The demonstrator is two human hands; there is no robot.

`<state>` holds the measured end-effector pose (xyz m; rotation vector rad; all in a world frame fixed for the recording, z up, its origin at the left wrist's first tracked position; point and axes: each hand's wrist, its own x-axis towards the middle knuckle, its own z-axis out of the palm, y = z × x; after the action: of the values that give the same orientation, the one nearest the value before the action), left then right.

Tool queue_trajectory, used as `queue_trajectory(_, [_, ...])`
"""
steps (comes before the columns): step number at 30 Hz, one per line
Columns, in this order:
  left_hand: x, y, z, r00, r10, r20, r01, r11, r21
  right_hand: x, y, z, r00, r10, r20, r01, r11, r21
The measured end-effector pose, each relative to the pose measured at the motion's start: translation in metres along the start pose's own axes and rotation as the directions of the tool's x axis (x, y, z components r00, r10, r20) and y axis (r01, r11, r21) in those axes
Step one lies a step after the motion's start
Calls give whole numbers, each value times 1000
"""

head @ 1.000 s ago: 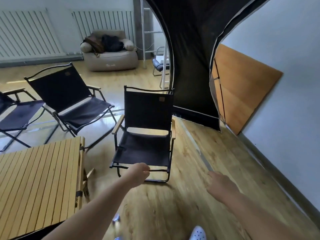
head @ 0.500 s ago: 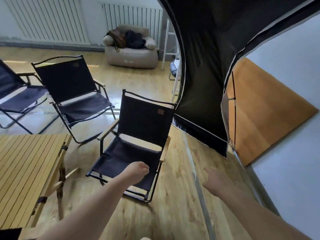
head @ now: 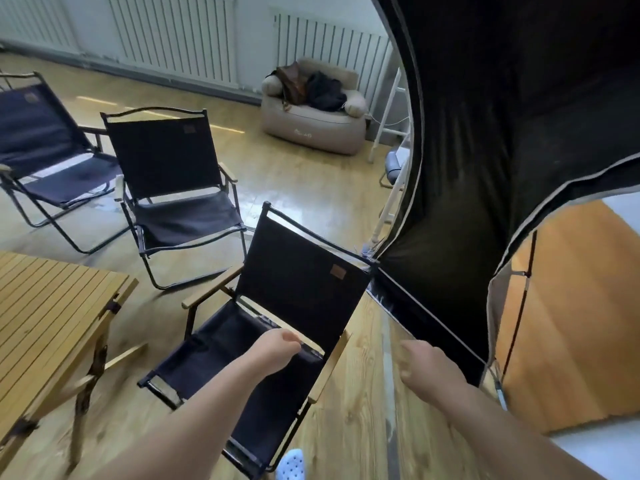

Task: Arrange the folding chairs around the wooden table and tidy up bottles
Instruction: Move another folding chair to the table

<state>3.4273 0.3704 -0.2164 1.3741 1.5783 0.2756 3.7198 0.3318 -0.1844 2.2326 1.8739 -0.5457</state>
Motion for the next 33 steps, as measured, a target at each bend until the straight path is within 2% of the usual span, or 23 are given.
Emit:
queue_trajectory(7, [79, 58, -32, 998, -39, -39, 38, 999, -15, 114, 0, -58, 999, -36, 9, 36, 999, -28])
queue_trajectory(13, [110, 65, -40, 993, -102, -65, 99, 994, -49, 181, -13, -70, 994, -83, 77, 88, 994, -66])
queue_trajectory(25, [134, 65, -8, 942, -295, -158, 264, 945, -191, 294, -26, -90, 948, -267, 170, 300, 931, -207])
queue_trajectory(33, [151, 80, 19, 901, -373, -220, 291, 898, -330, 348, -34, -101, 899, -380, 219, 432, 852, -295])
